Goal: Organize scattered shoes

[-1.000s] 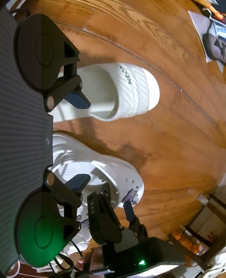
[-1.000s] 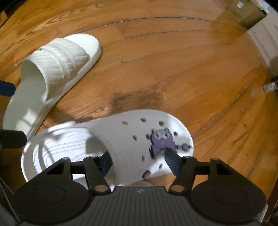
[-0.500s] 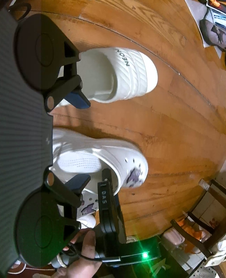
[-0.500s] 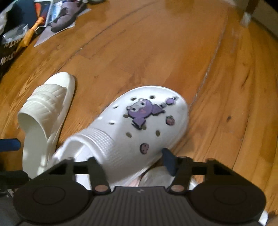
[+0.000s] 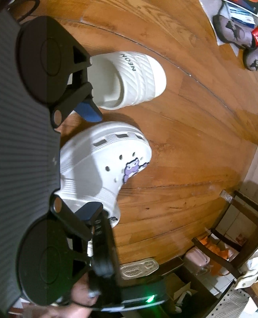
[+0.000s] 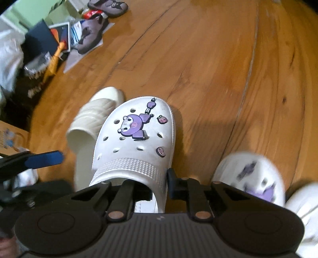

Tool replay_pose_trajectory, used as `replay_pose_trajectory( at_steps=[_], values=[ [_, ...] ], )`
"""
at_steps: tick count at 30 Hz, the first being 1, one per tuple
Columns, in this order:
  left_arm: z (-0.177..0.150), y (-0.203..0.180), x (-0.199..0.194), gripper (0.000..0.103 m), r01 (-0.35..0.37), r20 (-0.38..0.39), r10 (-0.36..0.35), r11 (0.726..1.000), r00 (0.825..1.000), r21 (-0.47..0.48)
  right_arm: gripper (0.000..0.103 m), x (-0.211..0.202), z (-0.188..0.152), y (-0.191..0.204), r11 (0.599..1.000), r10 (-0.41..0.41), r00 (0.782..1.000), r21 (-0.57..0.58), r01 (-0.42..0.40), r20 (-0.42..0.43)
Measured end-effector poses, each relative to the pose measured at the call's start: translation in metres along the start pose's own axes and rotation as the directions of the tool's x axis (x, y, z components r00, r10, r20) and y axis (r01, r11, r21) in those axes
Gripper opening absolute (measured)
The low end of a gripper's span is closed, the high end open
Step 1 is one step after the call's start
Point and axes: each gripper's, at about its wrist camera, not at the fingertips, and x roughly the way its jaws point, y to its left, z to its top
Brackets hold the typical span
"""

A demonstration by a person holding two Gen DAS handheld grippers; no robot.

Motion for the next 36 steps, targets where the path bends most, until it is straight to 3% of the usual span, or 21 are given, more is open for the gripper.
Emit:
replay_pose_trajectory(
  at_steps=[4,8,11,12,14,16,20,26,29,32,35,36],
  values=[
    [0.0,-0.002,-0.003,0.088,0.02,0.012,-0.02,1.0,1.0,0.007,0.015,-0.015,-0.022,0.016,0.988,-0.071,0.996,-0.134,0.078,0.057],
    [0.001,0.013,-0.016,0.088,0.029,0.054,-0.027,0.998,0.998,-0.049,0.017,-0.028,-0.03,0.006,0.998,-0.057,0.996,-0.028,0.058,0.063],
    [0.0,0.018,-0.014,0.088,0.057,0.047,-0.053,0.996,0.997,-0.07,0.036,-0.03,-0.042,-0.003,0.995,-0.081,0.996,0.07,0.077,0.048],
    [0.0,0.017,-0.01,0.088,0.057,0.037,-0.055,0.996,0.998,-0.071,0.05,-0.03,-0.045,-0.004,0.993,-0.086,0.995,0.091,0.082,0.043],
    [0.001,0.015,-0.003,0.088,0.04,0.02,-0.039,0.997,0.999,-0.072,0.054,-0.038,-0.058,0.001,0.994,-0.071,0.996,0.088,0.067,0.047],
    [0.001,0.013,0.0,0.088,0.017,0.014,-0.016,0.997,1.0,-0.075,0.069,-0.05,-0.066,0.007,0.995,-0.093,0.992,0.052,0.089,0.088],
    [0.0,0.008,0.002,0.088,0.029,0.007,-0.029,0.998,1.0,-0.056,0.07,-0.066,-0.077,0.011,0.995,-0.104,0.988,0.001,0.104,0.115],
    [-0.002,-0.001,0.01,0.088,0.03,-0.024,-0.031,0.999,0.999,-0.032,0.088,-0.074,-0.101,-0.008,0.989,-0.149,0.981,0.026,0.146,0.122],
    [-0.002,-0.005,0.013,0.088,0.036,-0.029,-0.037,0.999,0.999,-0.033,0.089,-0.063,-0.105,-0.019,0.988,-0.152,0.981,0.058,0.146,0.121],
    [-0.002,-0.006,0.016,0.088,0.042,-0.034,-0.043,0.998,0.999,-0.037,0.09,-0.045,-0.102,-0.021,0.987,-0.161,0.967,0.021,0.16,0.199],
    [-0.003,-0.009,0.02,0.089,0.027,-0.046,-0.028,0.999,0.999,-0.028,0.097,-0.024,-0.096,-0.015,0.983,-0.17,0.953,-0.027,0.182,0.25],
    [-0.003,-0.009,0.021,0.089,0.022,-0.05,-0.023,0.999,0.999,-0.026,0.103,-0.016,-0.093,-0.009,0.974,-0.208,0.947,-0.041,0.224,0.245]
  ],
)
